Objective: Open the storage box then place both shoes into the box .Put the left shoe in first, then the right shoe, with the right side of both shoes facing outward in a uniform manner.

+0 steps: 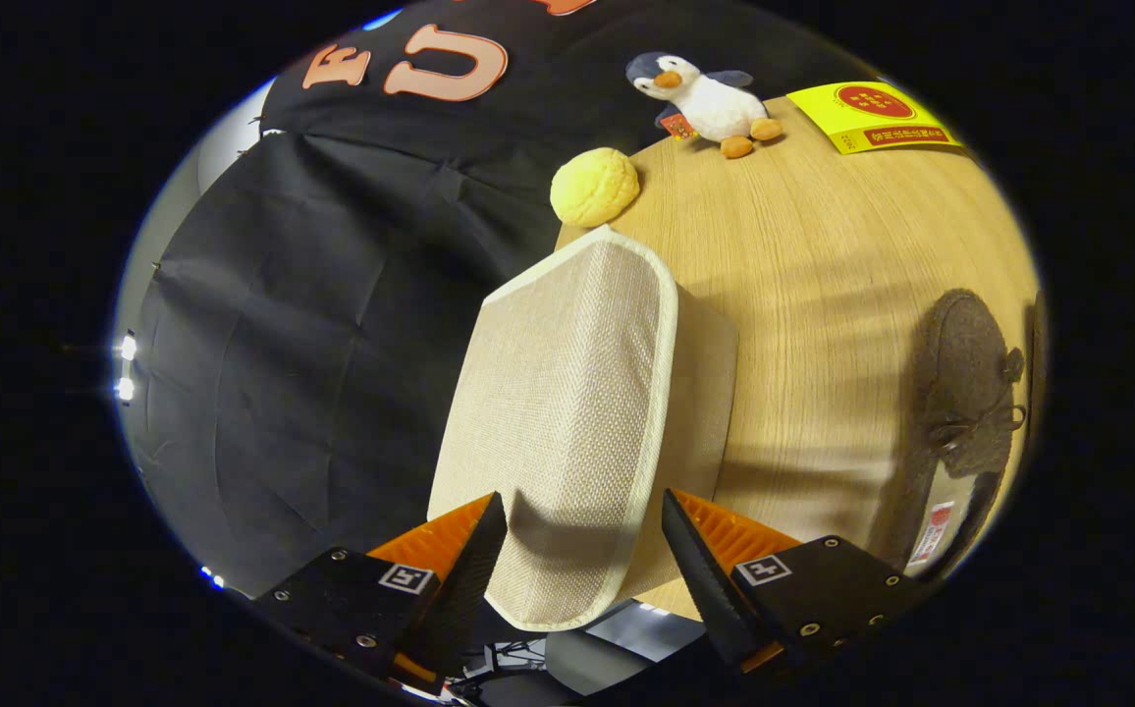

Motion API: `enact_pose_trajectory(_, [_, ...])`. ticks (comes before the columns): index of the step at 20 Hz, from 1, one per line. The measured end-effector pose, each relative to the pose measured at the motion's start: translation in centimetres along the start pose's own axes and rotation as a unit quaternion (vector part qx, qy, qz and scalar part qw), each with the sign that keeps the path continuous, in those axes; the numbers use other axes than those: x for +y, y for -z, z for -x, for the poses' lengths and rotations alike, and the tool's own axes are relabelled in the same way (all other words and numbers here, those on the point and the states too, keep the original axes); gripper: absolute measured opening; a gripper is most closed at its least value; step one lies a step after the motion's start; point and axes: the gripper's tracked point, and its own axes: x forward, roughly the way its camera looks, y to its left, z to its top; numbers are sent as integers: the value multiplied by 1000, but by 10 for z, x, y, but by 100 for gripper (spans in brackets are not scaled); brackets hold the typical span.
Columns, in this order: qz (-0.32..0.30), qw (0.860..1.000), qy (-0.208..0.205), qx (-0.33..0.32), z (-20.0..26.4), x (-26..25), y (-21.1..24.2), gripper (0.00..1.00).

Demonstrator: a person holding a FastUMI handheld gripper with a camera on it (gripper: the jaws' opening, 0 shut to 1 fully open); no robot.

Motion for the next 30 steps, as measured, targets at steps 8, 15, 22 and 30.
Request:
enact_pose_trajectory(8, [23,998,-51,-16,20,26,-18,73])
enact_pose_trajectory(15, [67,987,-132,-66,54,126,-55,38])
enact_pose_trajectory(22, [122,981,-137,-64,24,215,-65,15])
enact_pose_trajectory(30, [169,980,-104,-31,-63,287,-49,14])
